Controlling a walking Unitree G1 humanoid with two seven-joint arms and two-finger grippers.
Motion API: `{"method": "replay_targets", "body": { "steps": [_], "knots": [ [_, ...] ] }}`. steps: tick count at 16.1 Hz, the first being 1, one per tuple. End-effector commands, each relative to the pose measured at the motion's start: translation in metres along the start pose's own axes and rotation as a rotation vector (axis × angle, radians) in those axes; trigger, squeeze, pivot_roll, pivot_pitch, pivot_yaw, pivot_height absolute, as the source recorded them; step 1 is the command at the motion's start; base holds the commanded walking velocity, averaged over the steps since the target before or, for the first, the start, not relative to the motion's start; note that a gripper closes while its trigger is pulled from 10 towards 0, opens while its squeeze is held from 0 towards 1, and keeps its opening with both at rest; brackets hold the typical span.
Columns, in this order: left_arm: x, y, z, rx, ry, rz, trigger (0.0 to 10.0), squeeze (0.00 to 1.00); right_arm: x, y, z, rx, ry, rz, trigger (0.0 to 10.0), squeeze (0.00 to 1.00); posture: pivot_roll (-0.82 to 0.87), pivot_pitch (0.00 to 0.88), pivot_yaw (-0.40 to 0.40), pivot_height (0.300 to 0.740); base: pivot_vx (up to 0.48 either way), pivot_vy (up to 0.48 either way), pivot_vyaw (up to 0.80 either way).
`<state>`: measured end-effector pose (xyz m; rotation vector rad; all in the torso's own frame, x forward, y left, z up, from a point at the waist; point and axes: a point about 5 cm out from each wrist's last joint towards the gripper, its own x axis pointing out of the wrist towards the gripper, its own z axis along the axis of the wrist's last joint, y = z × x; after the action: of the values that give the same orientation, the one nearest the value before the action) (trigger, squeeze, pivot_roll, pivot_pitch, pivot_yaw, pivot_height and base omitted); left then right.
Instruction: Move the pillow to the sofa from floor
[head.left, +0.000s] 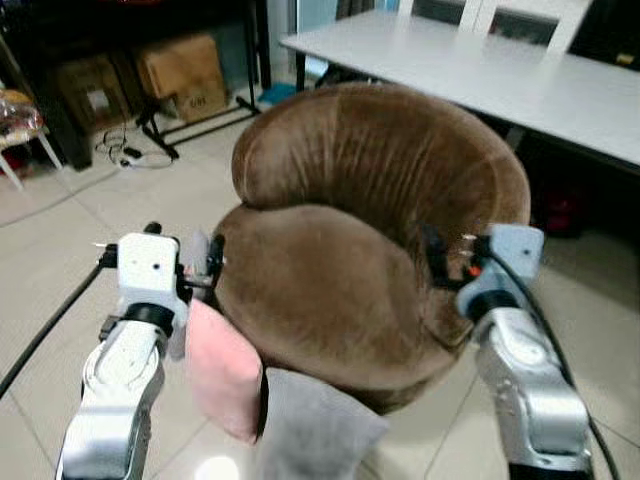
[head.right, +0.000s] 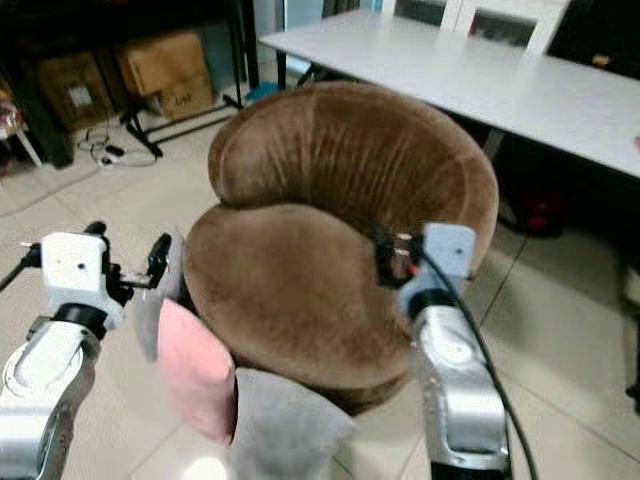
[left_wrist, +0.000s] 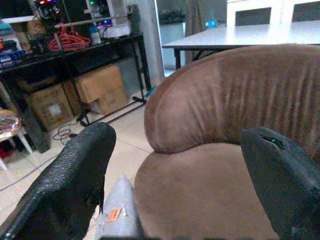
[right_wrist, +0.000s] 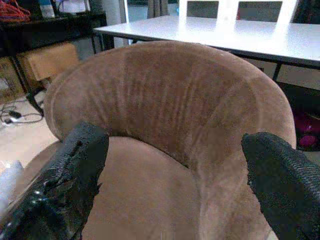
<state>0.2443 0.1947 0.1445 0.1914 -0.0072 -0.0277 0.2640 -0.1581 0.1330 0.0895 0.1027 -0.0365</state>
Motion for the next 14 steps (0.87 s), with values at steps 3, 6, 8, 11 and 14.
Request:
{"method": "replay_targets", "body": {
  "steps": [3, 6, 8, 11, 14],
  "knots": [
    [-0.0026, 0.0018, -0.004, 0.048, 0.017, -0.005, 10.0, 0.0, -0.0005, 0.0047, 0.0016, 0.013, 0.002, 0.023, 10.0, 0.0, -0.02, 0.0, -0.009, 0.69, 0.0, 0.0, 0.0],
    [-0.0039, 0.0008, -0.005, 0.05, 0.018, -0.008, 10.0, 0.0, -0.0006, 0.0048, 0.0014, 0.007, 0.005, 0.027, 10.0, 0.0, -0.02, 0.0, -0.014, 0.66, 0.0, 0.0, 0.0],
    [-0.0039, -0.0008, -0.0044, 0.029, 0.007, -0.021, 10.0, 0.0, -0.0004, 0.0051, 0.0013, 0.002, 0.007, 0.029, 10.0, 0.0, -0.02, 0.0, -0.014, 0.645, 0.0, 0.0, 0.0],
    [-0.0033, -0.0005, -0.0021, 0.015, 0.006, -0.004, 10.0, 0.0, -0.0002, 0.0054, 0.0018, -0.006, 0.003, 0.032, 10.0, 0.0, -0.02, 0.0, -0.017, 0.62, 0.0, 0.0, 0.0],
    [-0.0032, 0.0021, -0.0042, 0.006, 0.025, 0.024, 10.0, 0.0, 0.0002, 0.0055, 0.002, -0.016, 0.003, 0.035, 10.0, 0.0, -0.02, 0.0, -0.019, 0.62, 0.0, 0.0, 0.0]
  ]
}}
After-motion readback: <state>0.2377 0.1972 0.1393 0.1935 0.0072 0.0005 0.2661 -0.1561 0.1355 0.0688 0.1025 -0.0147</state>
